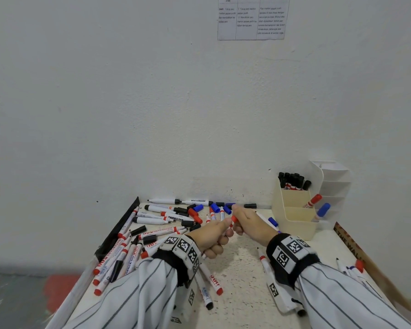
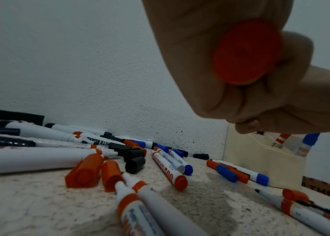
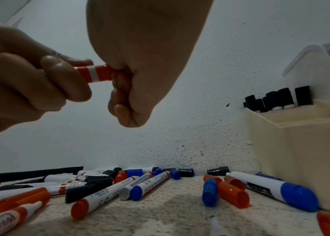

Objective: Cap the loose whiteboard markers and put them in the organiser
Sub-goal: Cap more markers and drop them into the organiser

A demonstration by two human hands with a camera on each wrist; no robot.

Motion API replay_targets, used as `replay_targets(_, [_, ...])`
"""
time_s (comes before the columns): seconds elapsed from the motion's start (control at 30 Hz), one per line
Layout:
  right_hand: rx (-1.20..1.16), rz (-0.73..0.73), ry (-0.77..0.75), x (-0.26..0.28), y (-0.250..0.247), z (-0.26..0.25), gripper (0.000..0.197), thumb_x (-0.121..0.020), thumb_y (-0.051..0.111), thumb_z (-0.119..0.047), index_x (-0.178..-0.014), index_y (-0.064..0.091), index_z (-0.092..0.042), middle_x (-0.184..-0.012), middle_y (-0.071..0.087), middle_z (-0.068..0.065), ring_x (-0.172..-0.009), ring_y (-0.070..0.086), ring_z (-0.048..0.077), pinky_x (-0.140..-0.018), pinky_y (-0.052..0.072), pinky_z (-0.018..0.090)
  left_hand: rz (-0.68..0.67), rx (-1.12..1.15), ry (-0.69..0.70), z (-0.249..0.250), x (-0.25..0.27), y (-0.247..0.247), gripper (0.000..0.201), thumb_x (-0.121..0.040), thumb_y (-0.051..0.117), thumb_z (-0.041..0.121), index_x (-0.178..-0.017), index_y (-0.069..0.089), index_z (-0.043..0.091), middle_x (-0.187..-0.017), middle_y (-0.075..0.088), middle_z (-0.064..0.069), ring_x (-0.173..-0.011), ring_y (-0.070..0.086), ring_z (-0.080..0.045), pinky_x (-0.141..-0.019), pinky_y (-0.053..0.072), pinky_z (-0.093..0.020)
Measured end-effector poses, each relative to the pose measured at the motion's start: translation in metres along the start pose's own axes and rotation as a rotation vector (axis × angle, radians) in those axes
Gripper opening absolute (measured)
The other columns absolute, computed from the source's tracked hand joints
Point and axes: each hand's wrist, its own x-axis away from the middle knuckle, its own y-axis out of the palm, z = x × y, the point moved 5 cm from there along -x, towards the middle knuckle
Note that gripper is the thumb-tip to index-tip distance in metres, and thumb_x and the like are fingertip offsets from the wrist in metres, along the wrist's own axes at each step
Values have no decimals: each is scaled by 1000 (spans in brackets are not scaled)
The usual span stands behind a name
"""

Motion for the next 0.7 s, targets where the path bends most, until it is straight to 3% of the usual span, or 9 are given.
replay_targets(0.2, [85,-3,-41,-7,0,-1,36,-101,29,-35,-73,39,-14,-62,37,1,-55,35,12,-56,32,24,69,-102,83,-1,-6,-8,42,-98,31,50,-75,47,18,-53,34,7,-36,29,-6,-38,25,-16])
replay_targets(0.3, [124,43,-83,-12,-2,-2,36,-100,35,-33,-73,45,-12,-61,43,2,-54,39,12,-56,34,26,171,-227,150,0,-8,-20,40,-97,36,48,-87,60,18,-66,54,5,-54,49,-10,-57,42,-23])
replay_targets(0.37, [129,87,-81,-16,-4,-2,35,-100,37,-31,-74,50,-11,-62,49,1,-53,43,10,-56,37,25,241,-319,165,-1,-7,-29,39,-98,36,46,-89,62,19,-76,59,4,-69,53,-11,-71,43,-25])
replay_targets(0.4, [100,121,-62,-19,-6,-1,33,-100,37,-30,-77,52,-12,-64,52,-1,-53,45,10,-55,38,23,272,-360,163,-3,-6,-33,38,-98,35,45,-85,60,18,-74,56,3,-68,50,-11,-70,40,-25])
replay_targets(0.47, [22,206,-29,-22,-11,1,29,-99,38,-30,-84,54,-11,-67,56,-1,-54,49,10,-54,41,22,336,-426,151,-8,-3,-39,33,-100,35,38,-87,56,16,-76,50,-2,-67,44,-12,-71,36,-27])
replay_targets(0.57, [-49,307,-37,-25,-18,0,26,-99,39,-30,-87,54,-11,-71,59,5,-58,54,13,-56,45,24,507,-501,105,-18,4,-54,27,-97,47,23,-120,56,12,-115,58,-5,-100,56,-17,-85,42,-26])
replay_targets(0.6, [-65,332,-48,-26,-19,-2,25,-98,40,-28,-88,54,-10,-72,60,5,-59,55,14,-56,46,23,570,-527,74,-23,5,-61,29,-94,50,19,-122,55,10,-120,57,-5,-106,56,-18,-87,43,-26])
replay_targets(0.7, [-97,399,-89,-26,-22,-6,21,-98,43,-24,-97,53,-6,-76,61,7,-61,58,15,-58,49,24,610,-612,-95,-36,12,-69,25,-89,55,17,-112,57,6,-112,62,-10,-106,60,-23,-84,48,-28])
